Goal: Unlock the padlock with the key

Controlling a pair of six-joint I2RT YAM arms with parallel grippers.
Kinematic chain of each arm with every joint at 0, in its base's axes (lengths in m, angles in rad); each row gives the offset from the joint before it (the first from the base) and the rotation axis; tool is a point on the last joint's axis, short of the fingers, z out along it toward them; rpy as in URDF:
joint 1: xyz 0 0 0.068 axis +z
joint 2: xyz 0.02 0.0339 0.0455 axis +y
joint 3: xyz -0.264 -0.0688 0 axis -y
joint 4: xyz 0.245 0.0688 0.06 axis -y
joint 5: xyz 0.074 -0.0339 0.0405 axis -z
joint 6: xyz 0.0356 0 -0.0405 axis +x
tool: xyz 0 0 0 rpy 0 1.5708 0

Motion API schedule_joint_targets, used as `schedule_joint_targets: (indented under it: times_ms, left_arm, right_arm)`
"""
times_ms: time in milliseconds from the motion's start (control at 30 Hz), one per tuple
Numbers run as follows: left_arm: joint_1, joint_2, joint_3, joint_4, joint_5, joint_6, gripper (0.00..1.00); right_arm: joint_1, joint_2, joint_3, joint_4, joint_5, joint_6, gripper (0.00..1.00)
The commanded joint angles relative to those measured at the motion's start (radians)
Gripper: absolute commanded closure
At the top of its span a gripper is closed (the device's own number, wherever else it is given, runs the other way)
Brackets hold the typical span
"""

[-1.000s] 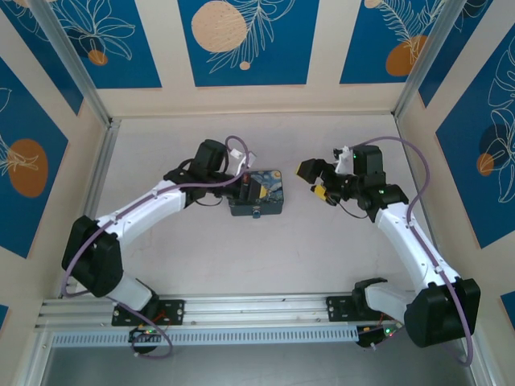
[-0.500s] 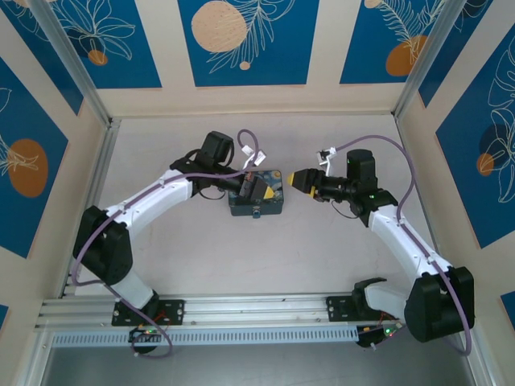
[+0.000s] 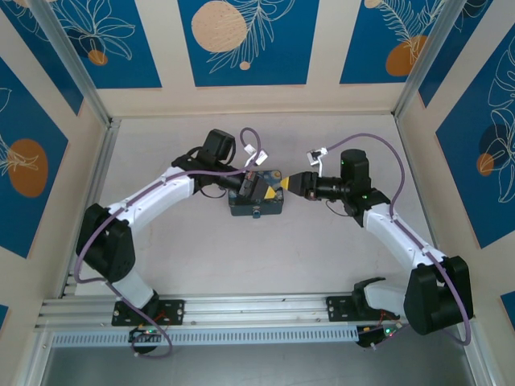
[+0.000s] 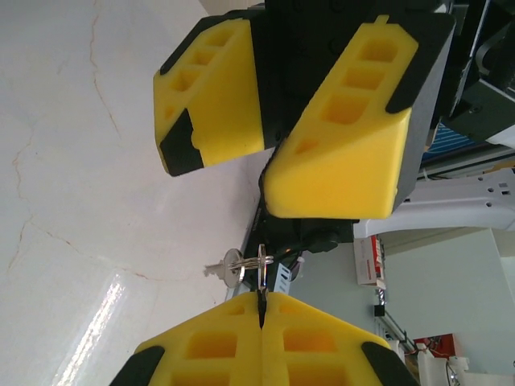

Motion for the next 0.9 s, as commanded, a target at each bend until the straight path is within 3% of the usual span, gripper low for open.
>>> schedule_joint_targets:
  times_ms: [0, 267, 867]
  left_arm:
    - [0.007, 0.023, 0.036, -0.005, 0.030, 0.026, 1.00]
    - [0.007, 0.034, 0.048, 0.015, 0.021, 0.014, 1.00]
    - [0.007, 0.068, 0.084, 0.040, 0.011, -0.006, 1.00]
  right_arm:
    - [0.012, -0.005, -0.017, 0.038, -0.044, 0.006, 0.53]
    - [0.023, -0.016, -0.032, 0.051, -0.066, 0.012, 0.55]
    - [0.027, -0.011, -0.052, 0.070, -0.086, 0.015, 0.73]
